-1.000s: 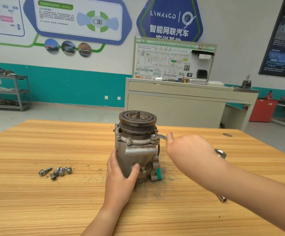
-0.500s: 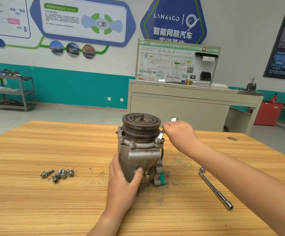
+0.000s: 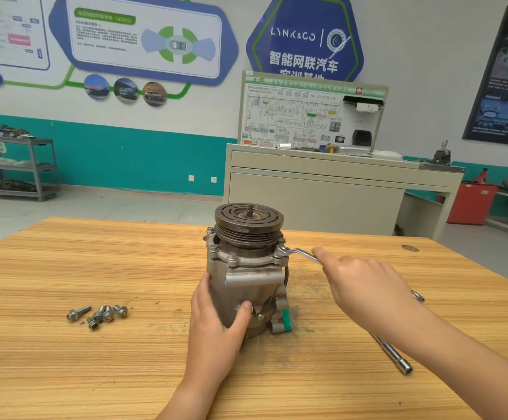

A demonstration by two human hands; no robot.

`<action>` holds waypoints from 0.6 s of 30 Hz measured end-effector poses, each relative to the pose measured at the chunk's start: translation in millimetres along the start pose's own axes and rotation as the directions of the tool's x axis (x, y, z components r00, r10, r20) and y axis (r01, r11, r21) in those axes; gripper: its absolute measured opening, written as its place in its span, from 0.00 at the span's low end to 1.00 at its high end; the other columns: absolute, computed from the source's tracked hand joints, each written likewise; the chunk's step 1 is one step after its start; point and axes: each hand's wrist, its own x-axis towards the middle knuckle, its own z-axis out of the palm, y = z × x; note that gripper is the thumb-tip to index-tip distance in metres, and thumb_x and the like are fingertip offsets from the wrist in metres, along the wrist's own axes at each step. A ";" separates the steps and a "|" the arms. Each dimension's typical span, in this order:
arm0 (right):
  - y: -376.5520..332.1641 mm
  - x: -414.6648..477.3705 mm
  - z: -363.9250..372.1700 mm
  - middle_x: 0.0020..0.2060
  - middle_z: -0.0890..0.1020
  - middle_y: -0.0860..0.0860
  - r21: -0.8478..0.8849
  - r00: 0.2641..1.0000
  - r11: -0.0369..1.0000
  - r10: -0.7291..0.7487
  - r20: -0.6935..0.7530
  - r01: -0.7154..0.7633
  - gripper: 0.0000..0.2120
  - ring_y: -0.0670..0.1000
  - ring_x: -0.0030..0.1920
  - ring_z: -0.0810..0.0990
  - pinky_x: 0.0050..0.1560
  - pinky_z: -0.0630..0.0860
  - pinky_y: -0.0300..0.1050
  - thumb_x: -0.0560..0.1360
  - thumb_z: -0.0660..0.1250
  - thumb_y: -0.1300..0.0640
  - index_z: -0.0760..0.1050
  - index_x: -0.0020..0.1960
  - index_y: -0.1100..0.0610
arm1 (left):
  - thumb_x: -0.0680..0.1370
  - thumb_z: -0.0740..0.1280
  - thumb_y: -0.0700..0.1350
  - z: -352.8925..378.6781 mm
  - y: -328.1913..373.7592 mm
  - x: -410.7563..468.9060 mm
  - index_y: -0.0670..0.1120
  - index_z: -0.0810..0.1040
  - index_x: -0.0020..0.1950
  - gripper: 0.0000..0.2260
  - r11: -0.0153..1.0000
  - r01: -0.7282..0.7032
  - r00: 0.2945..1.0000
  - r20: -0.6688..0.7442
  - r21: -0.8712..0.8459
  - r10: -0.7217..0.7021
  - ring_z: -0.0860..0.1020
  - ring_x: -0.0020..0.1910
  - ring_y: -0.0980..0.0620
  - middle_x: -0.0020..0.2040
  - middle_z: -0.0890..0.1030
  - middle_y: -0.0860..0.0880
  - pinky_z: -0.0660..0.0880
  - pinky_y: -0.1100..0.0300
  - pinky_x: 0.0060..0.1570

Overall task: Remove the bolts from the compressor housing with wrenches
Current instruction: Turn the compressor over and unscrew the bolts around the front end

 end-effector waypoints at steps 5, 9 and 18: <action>-9.3 0.7 -15.2 0.31 0.65 0.47 -0.036 0.998 0.999 -0.013 0.068 0.016 0.29 0.52 0.36 0.67 0.31 0.62 0.43 0.76 0.53 0.67 0.50 0.74 0.54 | 0.73 0.70 0.50 0.2 -1.3 -0.2 0.51 0.54 0.76 0.37 1.000 0.002 1.000 -0.002 -0.002 -0.002 0.59 0.66 0.62 0.73 0.61 0.52 0.58 0.64 0.64; -35.4 -1.6 -29.2 0.52 0.77 0.58 -0.153 0.981 0.983 -0.071 0.180 0.099 0.30 0.57 0.44 0.77 0.36 0.66 0.46 0.75 0.55 0.70 0.45 0.73 0.66 | 0.73 0.70 0.49 0.7 -2.4 0.6 0.51 0.54 0.76 0.37 1.000 0.006 1.000 -0.008 0.006 -0.006 0.61 0.70 0.56 0.73 0.61 0.51 0.60 0.61 0.65; 0.4 25.1 -30.5 0.29 0.65 0.47 -0.295 0.972 0.930 -0.179 0.154 0.218 0.21 0.49 0.28 0.66 0.24 0.59 0.41 0.75 0.54 0.67 0.63 0.67 0.57 | 0.73 0.69 0.52 -0.3 -2.4 -0.1 0.53 0.53 0.76 0.37 1.000 0.018 1.000 -0.001 0.009 -0.018 0.62 0.68 0.57 0.72 0.60 0.53 0.63 0.56 0.67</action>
